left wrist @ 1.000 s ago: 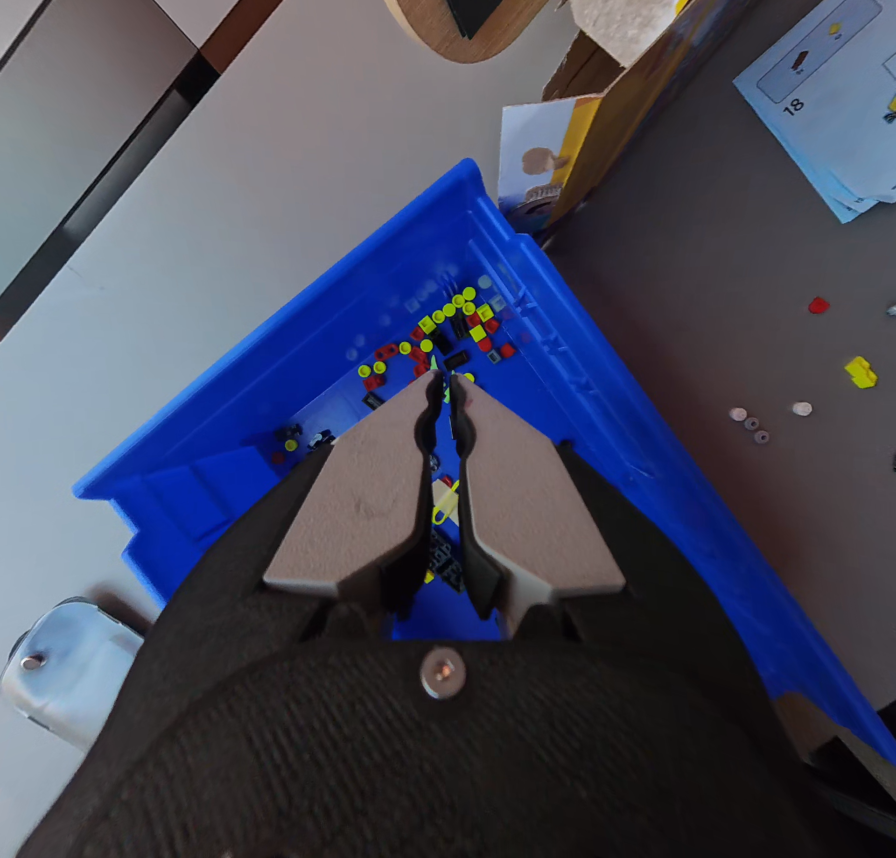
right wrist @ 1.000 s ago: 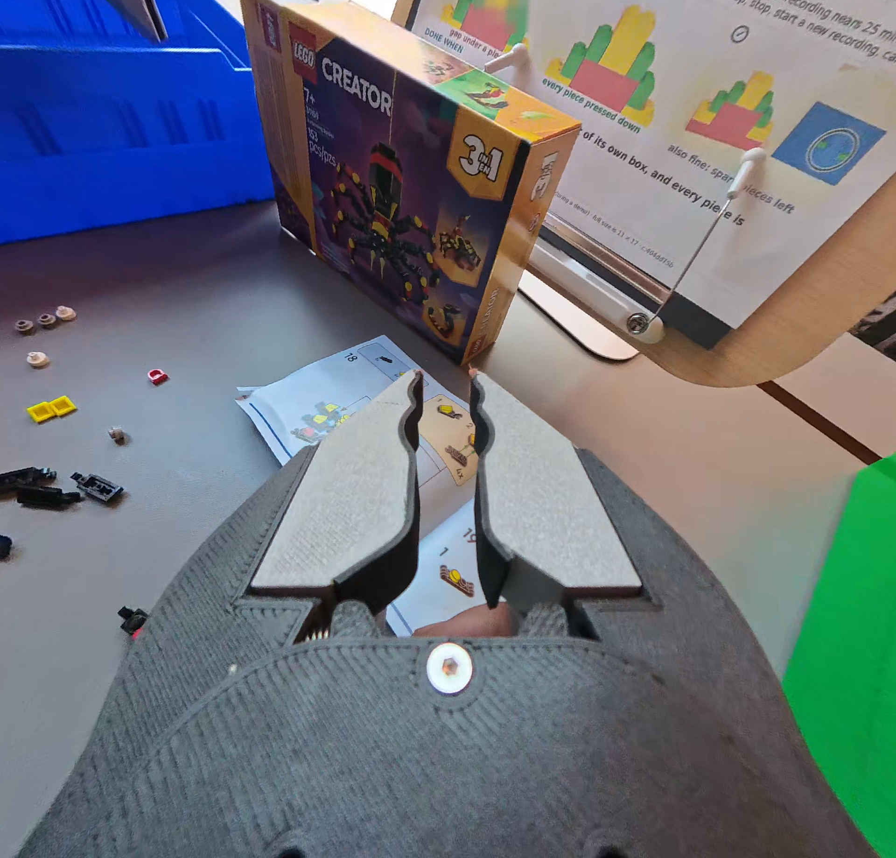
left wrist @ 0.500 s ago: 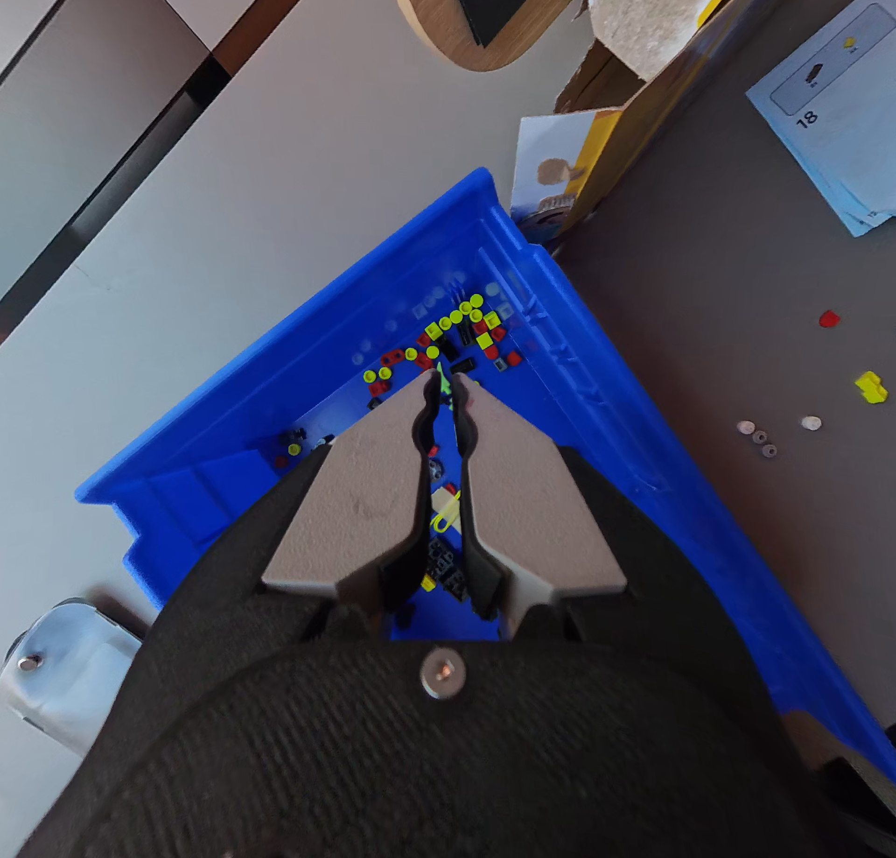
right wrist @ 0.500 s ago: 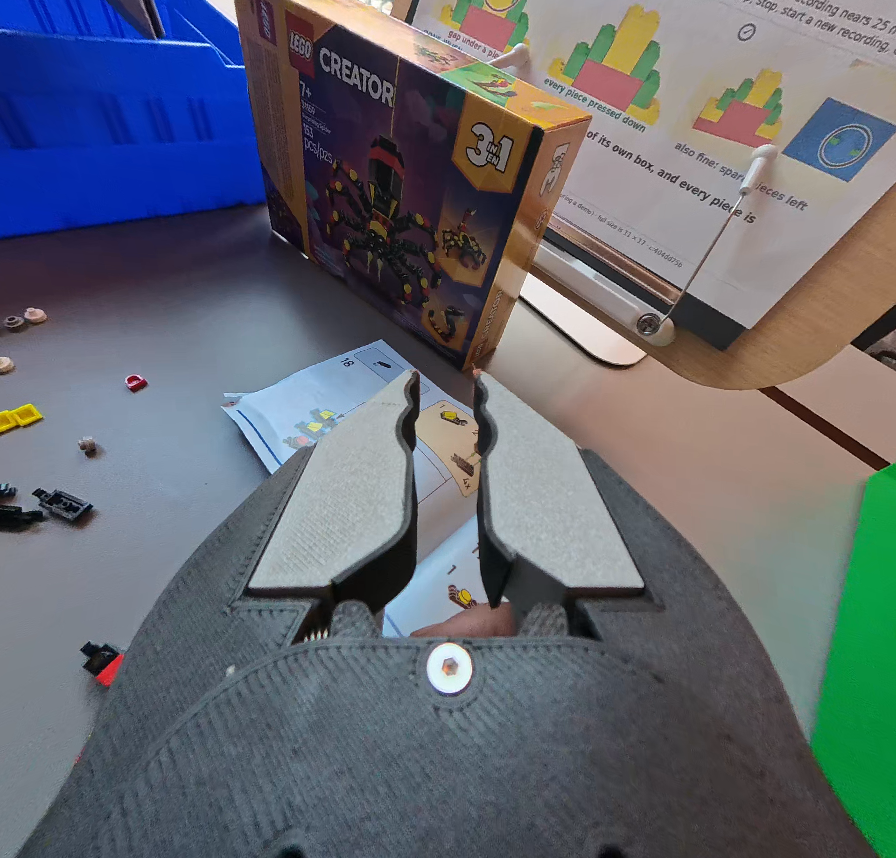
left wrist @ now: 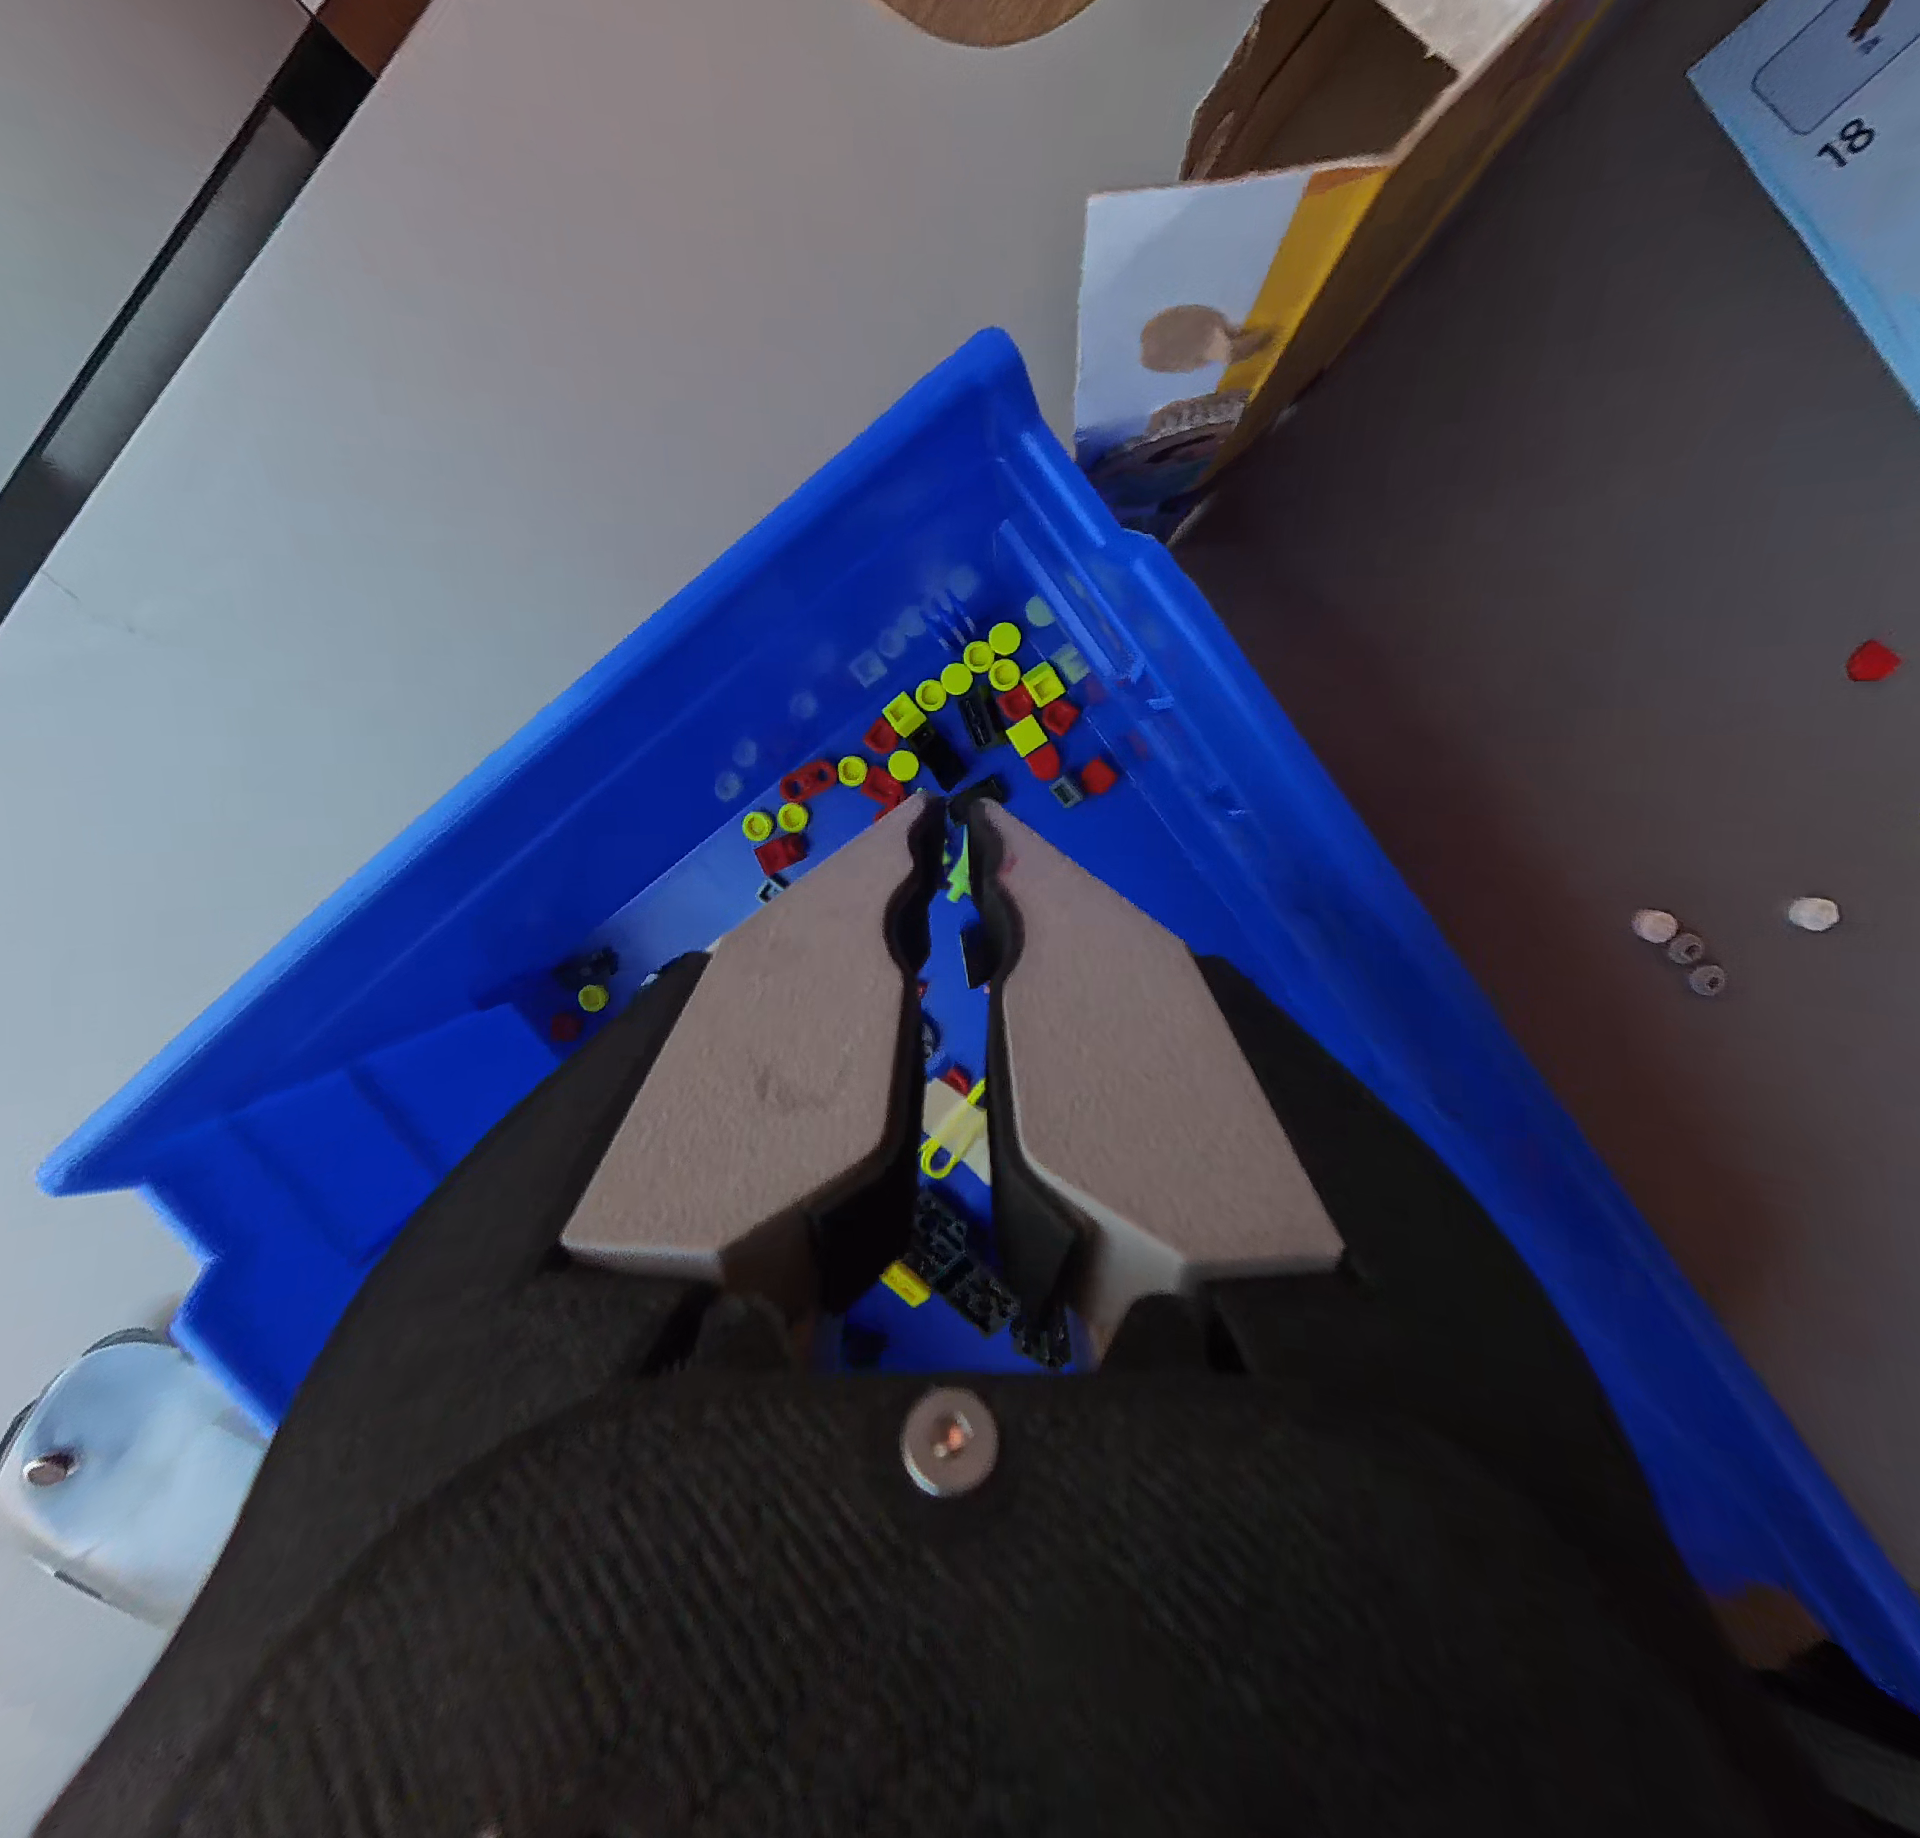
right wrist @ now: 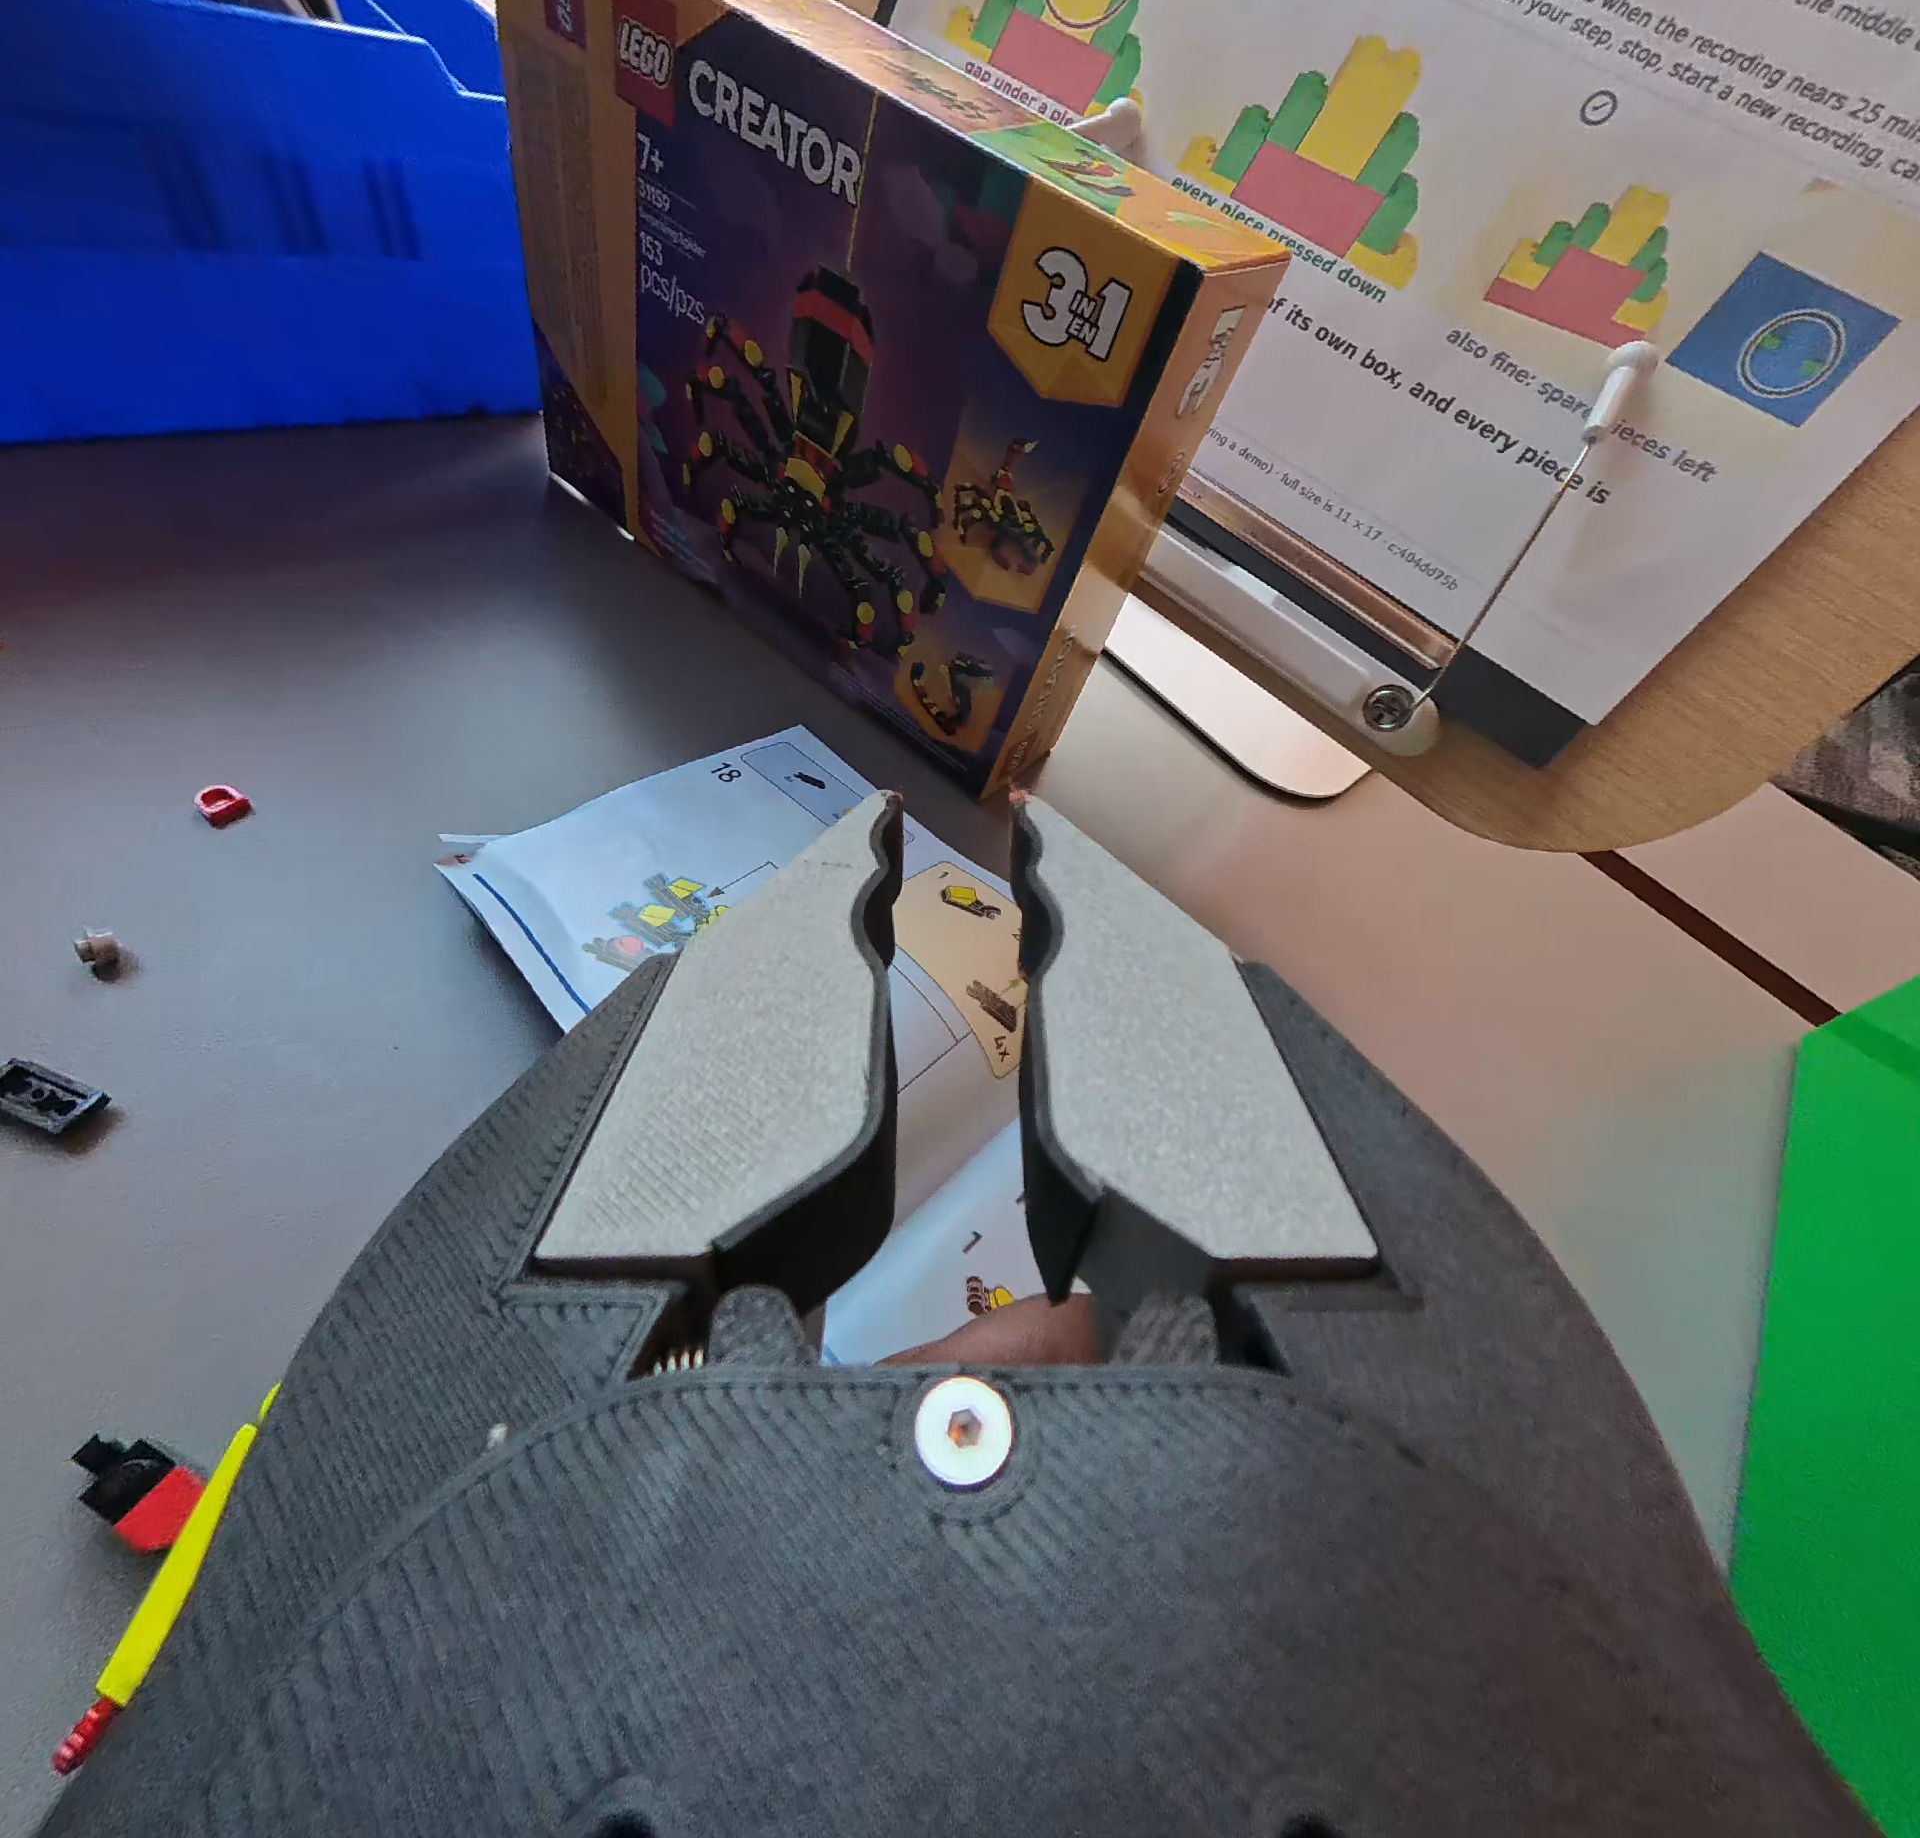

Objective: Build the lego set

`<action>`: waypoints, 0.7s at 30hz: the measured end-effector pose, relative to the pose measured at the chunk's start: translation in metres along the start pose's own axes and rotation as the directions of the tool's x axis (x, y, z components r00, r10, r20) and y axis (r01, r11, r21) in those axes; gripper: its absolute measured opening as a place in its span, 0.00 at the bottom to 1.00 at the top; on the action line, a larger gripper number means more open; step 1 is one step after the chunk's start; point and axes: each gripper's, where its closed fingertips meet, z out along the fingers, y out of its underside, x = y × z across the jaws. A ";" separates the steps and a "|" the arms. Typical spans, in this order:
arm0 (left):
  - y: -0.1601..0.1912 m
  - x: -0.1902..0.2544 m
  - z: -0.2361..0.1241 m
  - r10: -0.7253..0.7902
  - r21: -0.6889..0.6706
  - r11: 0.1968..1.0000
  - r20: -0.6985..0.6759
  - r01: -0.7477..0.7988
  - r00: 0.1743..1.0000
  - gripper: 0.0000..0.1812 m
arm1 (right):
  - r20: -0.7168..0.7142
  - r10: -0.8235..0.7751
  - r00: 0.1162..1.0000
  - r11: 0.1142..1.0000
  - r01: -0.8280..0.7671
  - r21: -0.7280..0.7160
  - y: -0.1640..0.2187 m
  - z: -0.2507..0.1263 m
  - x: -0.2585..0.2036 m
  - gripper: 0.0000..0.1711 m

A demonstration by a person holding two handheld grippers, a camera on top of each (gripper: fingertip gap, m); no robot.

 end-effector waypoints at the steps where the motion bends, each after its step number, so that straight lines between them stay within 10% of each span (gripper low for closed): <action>1: 0.001 0.000 0.005 -0.002 -0.011 1.000 -0.006 0.002 1.000 0.01 | 0.003 0.001 1.000 1.000 -0.001 -0.001 0.000 0.000 -0.001 0.10; 21: -0.001 -0.015 0.061 -0.236 -0.050 0.970 -0.003 0.236 0.972 0.04 | 0.020 -0.025 0.999 1.000 0.025 -0.007 0.001 0.002 -0.005 0.07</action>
